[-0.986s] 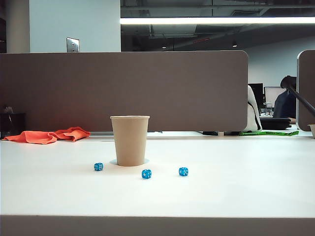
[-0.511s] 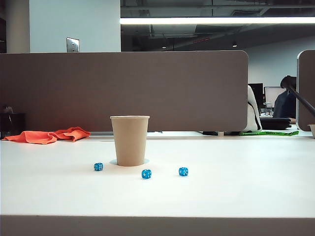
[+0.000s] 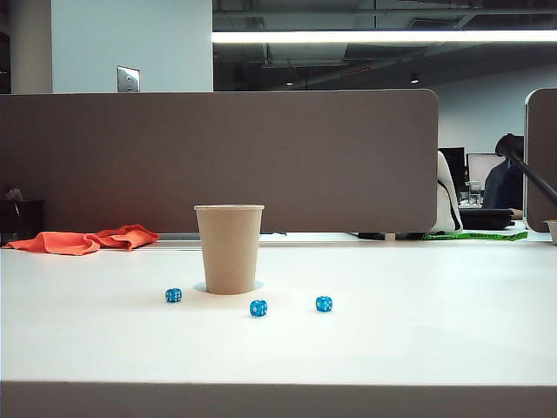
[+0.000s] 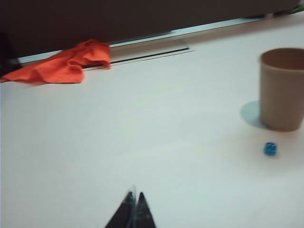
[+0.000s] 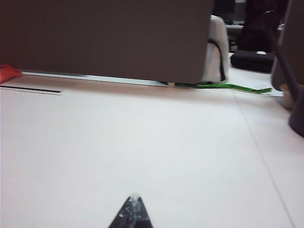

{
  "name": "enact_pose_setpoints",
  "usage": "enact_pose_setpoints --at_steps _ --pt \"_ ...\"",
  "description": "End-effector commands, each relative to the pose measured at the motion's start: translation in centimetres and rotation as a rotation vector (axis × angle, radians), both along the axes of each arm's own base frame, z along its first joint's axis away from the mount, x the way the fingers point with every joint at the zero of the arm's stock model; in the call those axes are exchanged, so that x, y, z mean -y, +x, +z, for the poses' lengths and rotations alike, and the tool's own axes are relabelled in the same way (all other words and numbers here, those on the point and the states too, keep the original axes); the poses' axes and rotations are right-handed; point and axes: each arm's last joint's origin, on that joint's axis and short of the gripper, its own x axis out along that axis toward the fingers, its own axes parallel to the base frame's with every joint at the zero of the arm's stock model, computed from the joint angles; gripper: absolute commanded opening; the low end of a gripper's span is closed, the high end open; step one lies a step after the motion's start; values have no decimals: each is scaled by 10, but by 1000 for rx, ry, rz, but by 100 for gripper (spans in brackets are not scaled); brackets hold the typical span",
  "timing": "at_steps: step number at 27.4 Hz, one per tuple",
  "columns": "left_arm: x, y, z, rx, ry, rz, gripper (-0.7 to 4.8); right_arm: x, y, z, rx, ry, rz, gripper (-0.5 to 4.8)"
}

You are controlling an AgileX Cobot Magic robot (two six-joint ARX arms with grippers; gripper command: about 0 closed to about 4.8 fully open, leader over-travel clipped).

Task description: Pick up the dice with a different color and drop it into the paper cup.

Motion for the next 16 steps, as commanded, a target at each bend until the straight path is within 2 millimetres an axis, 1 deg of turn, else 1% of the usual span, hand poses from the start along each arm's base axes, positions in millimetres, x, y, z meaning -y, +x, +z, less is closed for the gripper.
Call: enact_pose_setpoints --at_steps 1,5,10,13,16 --pt "-2 0 0 0 29 81 -6 -1 0 1 17 1 24 -1" --pt "-3 0 3 28 -21 110 -6 -1 0 2 24 2 24 -1" --pt "-1 1 7 60 -68 52 -6 -1 0 2 24 2 28 -1" --pt "1 0 11 97 -85 -16 -6 -1 0 2 24 2 28 -1" --pt "1 0 14 123 -105 -30 -6 -1 0 2 24 2 29 -1"
